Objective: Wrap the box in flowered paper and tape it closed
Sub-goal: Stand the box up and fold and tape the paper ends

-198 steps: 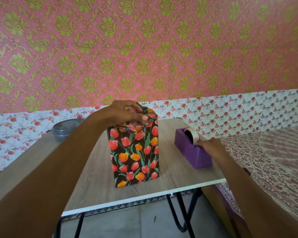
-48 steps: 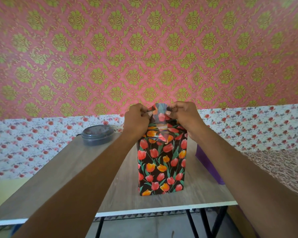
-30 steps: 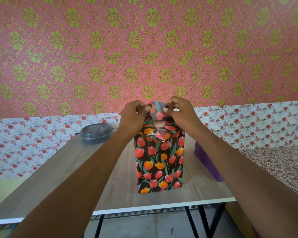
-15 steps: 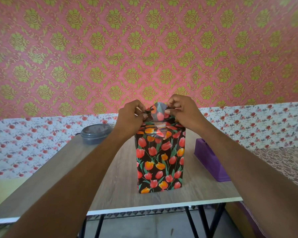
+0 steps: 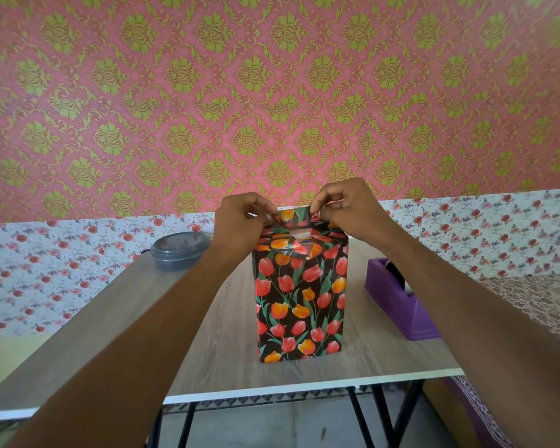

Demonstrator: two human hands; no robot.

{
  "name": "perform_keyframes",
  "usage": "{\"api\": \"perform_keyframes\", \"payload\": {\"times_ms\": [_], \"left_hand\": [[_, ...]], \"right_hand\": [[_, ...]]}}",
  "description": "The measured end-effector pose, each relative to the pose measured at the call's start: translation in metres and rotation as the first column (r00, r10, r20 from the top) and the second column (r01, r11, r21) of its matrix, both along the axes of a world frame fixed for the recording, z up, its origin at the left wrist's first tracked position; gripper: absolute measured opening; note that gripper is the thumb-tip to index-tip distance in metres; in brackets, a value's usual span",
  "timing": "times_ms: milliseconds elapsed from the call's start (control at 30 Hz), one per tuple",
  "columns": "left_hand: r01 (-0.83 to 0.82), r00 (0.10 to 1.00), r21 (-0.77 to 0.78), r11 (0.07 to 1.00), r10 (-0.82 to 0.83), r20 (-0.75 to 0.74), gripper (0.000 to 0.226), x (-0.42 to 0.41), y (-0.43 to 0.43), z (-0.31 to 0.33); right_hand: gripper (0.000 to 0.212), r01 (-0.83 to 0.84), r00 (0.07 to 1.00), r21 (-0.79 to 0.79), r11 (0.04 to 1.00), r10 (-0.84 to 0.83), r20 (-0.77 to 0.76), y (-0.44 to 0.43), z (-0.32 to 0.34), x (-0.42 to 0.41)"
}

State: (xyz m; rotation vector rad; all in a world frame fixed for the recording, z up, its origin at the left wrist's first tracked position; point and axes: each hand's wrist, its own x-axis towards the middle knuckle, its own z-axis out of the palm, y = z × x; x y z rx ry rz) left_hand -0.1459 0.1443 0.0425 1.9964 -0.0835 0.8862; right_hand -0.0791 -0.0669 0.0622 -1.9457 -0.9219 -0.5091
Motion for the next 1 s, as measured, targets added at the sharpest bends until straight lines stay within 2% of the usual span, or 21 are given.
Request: {"api": "perform_keyframes", "payload": {"times_ms": [133, 200, 267, 300, 367, 500, 667, 767, 1000], "left_hand": [[-0.001, 0.999, 0.012, 1.0, 0.002, -0.045, 0.03, -0.004, -0.002, 0.004], [0.005, 0.999, -0.009, 1.0, -0.005, -0.053, 0.025, -0.005, -0.004, 0.005], [0.0, 0.999, 0.002, 1.0, 0.0, -0.042, 0.008, -0.005, -0.004, 0.005], [-0.015, 0.999, 0.039, 0.999, 0.017, -0.034, 0.015, -0.006, -0.004, 0.005], [-0.046, 0.998, 0.09, 0.995, 0.049, -0.033, 0.031, -0.004, -0.004, 0.005], [-0.092, 0.995, 0.119, 0.989, 0.094, -0.014, 0.021, -0.001, -0.005, 0.007], [-0.082, 0.996, 0.144, 0.986, 0.086, -0.02, 0.01, 0.002, -0.005, 0.007], [-0.09, 0.996, 0.162, 0.983, 0.089, 0.014, 0.017, 0.003, -0.002, 0.008], [-0.032, 0.999, 0.203, 0.979, 0.028, 0.024, 0.036, -0.001, -0.006, 0.011]], "right_hand": [[0.025, -0.017, 0.999, 0.023, 1.0, 0.017, -0.028, -0.001, 0.0, -0.003], [0.019, -0.018, 1.0, 0.029, 0.999, 0.019, -0.022, -0.001, -0.001, -0.003], [0.01, -0.004, 1.0, 0.037, 0.999, 0.004, 0.006, 0.0, -0.002, -0.004], [0.007, 0.002, 1.0, 0.039, 0.999, -0.003, 0.021, 0.0, -0.003, -0.004], [0.01, 0.002, 1.0, 0.047, 0.999, -0.004, 0.03, 0.001, -0.004, -0.005], [0.028, -0.029, 0.998, 0.077, 0.997, 0.033, -0.054, 0.001, -0.004, -0.009], [0.017, -0.035, 0.997, 0.064, 0.997, 0.039, -0.067, 0.0, -0.003, -0.006], [0.012, -0.052, 0.997, 0.069, 0.996, 0.055, -0.045, 0.0, -0.004, -0.004], [0.009, 0.041, 0.999, 0.182, 0.982, -0.044, 0.01, 0.006, -0.009, 0.004]]}}
